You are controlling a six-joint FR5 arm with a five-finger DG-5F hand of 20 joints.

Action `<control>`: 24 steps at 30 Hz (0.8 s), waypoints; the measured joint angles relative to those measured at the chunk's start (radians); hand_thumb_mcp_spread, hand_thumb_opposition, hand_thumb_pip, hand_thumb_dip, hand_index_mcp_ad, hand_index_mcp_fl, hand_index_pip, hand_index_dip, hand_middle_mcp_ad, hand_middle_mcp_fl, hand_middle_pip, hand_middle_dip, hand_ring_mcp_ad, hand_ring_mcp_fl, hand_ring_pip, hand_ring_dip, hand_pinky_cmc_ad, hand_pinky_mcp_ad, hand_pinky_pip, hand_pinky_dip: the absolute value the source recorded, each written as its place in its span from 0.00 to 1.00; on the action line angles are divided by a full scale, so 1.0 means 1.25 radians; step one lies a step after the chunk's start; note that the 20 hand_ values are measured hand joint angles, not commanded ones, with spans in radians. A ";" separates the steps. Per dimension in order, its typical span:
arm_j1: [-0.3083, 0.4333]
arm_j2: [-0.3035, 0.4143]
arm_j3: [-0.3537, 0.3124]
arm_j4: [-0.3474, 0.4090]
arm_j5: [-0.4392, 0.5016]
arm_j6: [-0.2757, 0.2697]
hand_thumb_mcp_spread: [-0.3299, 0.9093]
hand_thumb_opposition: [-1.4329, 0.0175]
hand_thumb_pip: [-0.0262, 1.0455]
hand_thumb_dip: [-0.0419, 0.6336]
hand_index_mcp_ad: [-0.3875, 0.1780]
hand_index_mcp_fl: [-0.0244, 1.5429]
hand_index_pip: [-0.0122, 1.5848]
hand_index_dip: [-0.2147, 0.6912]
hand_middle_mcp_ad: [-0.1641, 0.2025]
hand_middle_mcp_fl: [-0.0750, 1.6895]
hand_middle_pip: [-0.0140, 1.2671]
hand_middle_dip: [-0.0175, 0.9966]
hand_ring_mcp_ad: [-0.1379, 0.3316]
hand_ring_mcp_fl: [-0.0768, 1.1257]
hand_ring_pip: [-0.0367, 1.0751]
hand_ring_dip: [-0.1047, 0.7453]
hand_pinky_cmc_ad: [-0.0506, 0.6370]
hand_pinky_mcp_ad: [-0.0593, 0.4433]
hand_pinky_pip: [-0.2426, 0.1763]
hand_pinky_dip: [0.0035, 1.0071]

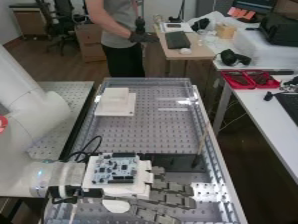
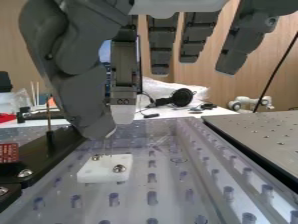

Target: Grab the paper clip and place it in the clear container

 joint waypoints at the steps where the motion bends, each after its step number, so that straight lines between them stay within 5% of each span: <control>1: 0.000 0.000 0.000 0.001 -0.001 -0.001 0.64 0.43 0.64 0.46 0.48 0.11 0.98 0.34 0.60 0.11 0.12 0.22 0.48 0.08 0.11 0.24 0.51 0.61 0.67 0.19; 24: -0.007 -0.019 0.005 0.016 -0.031 -0.050 0.64 0.43 0.68 0.45 0.47 0.12 0.98 0.31 0.61 0.11 0.12 0.22 0.48 0.09 0.11 0.25 0.55 0.61 0.70 0.18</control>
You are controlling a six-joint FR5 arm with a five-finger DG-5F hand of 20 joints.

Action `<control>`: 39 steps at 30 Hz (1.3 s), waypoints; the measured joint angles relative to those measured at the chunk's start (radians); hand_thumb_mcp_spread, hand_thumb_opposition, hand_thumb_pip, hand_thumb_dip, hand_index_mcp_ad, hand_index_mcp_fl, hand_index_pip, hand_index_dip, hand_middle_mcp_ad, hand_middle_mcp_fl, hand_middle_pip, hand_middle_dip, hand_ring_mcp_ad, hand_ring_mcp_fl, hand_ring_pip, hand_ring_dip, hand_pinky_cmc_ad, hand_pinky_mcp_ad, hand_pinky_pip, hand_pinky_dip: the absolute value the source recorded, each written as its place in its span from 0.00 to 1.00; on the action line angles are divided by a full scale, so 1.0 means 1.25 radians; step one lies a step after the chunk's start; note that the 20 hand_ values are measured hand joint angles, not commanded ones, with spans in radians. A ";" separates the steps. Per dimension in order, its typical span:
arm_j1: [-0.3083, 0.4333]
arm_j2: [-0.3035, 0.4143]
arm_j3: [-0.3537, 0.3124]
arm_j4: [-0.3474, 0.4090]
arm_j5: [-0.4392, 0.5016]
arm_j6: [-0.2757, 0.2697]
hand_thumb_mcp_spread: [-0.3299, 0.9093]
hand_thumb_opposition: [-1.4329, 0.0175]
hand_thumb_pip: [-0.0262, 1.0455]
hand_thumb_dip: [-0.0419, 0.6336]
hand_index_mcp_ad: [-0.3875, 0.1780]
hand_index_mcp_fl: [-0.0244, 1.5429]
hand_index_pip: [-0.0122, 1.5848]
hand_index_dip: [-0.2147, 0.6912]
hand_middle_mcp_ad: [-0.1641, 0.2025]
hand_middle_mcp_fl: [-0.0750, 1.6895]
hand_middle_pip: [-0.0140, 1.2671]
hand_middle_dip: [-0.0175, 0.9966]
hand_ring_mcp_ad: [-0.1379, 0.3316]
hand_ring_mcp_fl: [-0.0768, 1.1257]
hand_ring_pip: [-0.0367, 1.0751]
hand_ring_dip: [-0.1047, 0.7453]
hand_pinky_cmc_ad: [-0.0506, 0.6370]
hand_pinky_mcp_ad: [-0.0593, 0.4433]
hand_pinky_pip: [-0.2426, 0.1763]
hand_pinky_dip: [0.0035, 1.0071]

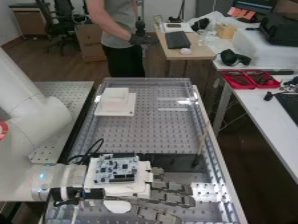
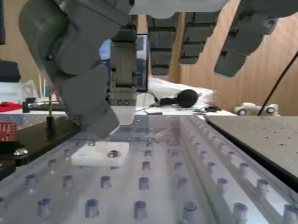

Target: Grab the paper clip and place it in the clear container

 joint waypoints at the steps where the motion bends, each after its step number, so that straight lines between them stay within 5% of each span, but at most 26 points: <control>1: -0.001 0.000 0.000 0.000 -0.001 0.000 0.64 0.43 0.68 0.45 0.47 0.13 0.98 0.31 0.61 0.11 0.12 0.22 0.48 0.09 0.11 0.25 0.55 0.62 0.70 0.18; 39: 0.002 -0.012 0.010 0.011 -0.008 0.019 0.64 0.42 0.68 0.45 0.45 0.17 0.98 0.27 0.60 0.12 0.12 0.22 0.48 0.11 0.11 0.25 0.57 0.61 0.70 0.18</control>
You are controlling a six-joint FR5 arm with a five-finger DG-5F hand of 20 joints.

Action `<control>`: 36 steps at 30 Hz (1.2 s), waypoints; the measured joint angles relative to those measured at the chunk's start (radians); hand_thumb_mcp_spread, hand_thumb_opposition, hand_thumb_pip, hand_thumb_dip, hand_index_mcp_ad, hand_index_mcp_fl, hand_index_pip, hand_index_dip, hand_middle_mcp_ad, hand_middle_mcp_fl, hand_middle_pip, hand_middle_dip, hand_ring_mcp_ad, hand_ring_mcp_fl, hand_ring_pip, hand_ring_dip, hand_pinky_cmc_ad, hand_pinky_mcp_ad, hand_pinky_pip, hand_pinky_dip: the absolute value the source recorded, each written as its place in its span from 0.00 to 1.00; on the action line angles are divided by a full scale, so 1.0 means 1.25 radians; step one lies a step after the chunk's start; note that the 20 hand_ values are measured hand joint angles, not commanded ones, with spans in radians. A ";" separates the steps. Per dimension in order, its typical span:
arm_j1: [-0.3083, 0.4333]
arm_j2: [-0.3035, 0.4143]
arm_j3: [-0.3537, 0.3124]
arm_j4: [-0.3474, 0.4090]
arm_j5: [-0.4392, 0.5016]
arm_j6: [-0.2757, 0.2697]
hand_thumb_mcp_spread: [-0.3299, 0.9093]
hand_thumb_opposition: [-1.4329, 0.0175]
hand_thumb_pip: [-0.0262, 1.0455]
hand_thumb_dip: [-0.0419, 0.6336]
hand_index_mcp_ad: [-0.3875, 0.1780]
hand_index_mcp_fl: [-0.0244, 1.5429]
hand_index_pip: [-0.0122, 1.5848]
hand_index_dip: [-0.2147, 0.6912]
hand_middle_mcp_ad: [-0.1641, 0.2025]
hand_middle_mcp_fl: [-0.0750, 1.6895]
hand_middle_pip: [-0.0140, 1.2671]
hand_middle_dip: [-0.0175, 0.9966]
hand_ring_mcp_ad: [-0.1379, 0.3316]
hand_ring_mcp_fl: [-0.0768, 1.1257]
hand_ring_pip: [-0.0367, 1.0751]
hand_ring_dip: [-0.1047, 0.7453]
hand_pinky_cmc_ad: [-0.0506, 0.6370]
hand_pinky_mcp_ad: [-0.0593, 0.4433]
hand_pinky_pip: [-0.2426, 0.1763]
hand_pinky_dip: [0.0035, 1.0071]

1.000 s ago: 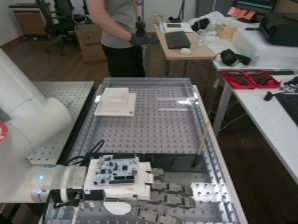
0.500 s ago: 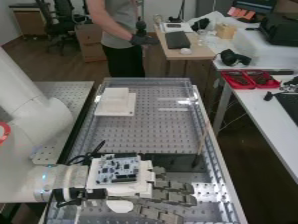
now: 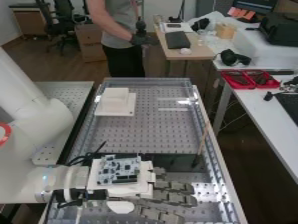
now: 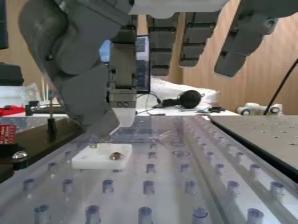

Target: Grab the paper clip and place it in the clear container

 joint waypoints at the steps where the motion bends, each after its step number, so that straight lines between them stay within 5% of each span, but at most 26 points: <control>1: 0.000 0.000 -0.001 0.002 0.000 0.001 0.64 0.42 0.68 0.45 0.45 0.17 0.98 0.27 0.60 0.12 0.12 0.22 0.48 0.11 0.11 0.25 0.57 0.61 0.70 0.18; 11: 0.001 0.005 -0.012 0.020 0.006 0.018 0.67 0.35 0.64 0.45 0.45 0.30 0.96 0.26 0.61 0.16 0.12 0.22 0.48 0.14 0.11 0.25 0.58 0.61 0.74 0.18; 36: 0.017 0.039 -0.035 0.059 0.053 0.107 0.67 0.34 0.64 0.45 0.45 0.33 0.96 0.25 0.61 0.19 0.12 0.22 0.48 0.16 0.11 0.26 0.62 0.61 0.78 0.18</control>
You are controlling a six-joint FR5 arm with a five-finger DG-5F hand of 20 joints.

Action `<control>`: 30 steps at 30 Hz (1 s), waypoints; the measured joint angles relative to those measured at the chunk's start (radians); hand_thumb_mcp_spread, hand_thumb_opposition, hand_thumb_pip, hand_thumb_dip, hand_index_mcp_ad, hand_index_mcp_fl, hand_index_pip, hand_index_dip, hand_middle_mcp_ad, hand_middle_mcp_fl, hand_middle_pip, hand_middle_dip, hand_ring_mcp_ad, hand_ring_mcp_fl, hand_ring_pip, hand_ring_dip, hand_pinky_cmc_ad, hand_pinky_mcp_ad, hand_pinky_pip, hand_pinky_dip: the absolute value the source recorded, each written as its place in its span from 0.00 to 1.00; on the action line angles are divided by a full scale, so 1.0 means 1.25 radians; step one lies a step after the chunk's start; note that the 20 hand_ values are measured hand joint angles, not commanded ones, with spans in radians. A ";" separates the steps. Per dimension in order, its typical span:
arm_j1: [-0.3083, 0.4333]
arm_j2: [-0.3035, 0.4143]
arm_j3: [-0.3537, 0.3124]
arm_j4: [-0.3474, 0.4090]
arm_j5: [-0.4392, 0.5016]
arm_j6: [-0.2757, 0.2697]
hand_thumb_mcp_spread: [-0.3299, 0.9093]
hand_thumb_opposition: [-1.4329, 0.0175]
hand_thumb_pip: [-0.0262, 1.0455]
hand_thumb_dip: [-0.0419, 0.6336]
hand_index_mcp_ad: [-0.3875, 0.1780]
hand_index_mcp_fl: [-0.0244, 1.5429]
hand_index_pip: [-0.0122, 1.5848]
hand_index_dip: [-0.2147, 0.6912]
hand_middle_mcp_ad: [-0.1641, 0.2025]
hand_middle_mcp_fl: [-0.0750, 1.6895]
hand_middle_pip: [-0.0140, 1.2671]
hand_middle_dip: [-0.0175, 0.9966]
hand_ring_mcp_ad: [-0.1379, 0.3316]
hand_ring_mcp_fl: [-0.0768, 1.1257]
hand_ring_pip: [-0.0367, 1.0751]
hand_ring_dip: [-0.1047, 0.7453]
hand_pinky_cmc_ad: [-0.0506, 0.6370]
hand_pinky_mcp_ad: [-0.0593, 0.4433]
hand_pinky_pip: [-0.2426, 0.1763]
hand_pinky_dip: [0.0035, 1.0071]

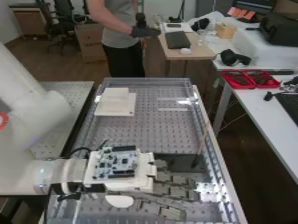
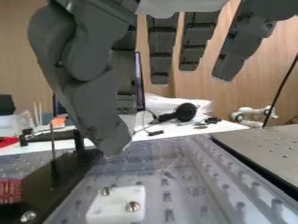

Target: Grab the paper clip and place it in the clear container

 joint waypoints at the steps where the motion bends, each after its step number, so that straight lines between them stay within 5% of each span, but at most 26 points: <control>1: 0.001 0.003 -0.002 0.002 0.000 0.003 0.67 0.34 0.64 0.45 0.45 0.33 0.96 0.25 0.61 0.19 0.12 0.22 0.48 0.16 0.11 0.26 0.62 0.61 0.78 0.18; 13: 0.056 0.128 -0.097 0.094 0.005 0.078 0.70 0.34 0.61 0.45 0.45 0.35 0.94 0.25 0.61 0.18 0.12 0.22 0.48 0.16 0.11 0.26 0.62 0.61 0.78 0.18; 30: 0.286 0.247 -0.205 0.155 0.126 0.105 0.70 0.34 0.61 0.45 0.45 0.35 0.94 0.25 0.61 0.18 0.12 0.22 0.48 0.16 0.11 0.26 0.62 0.61 0.78 0.18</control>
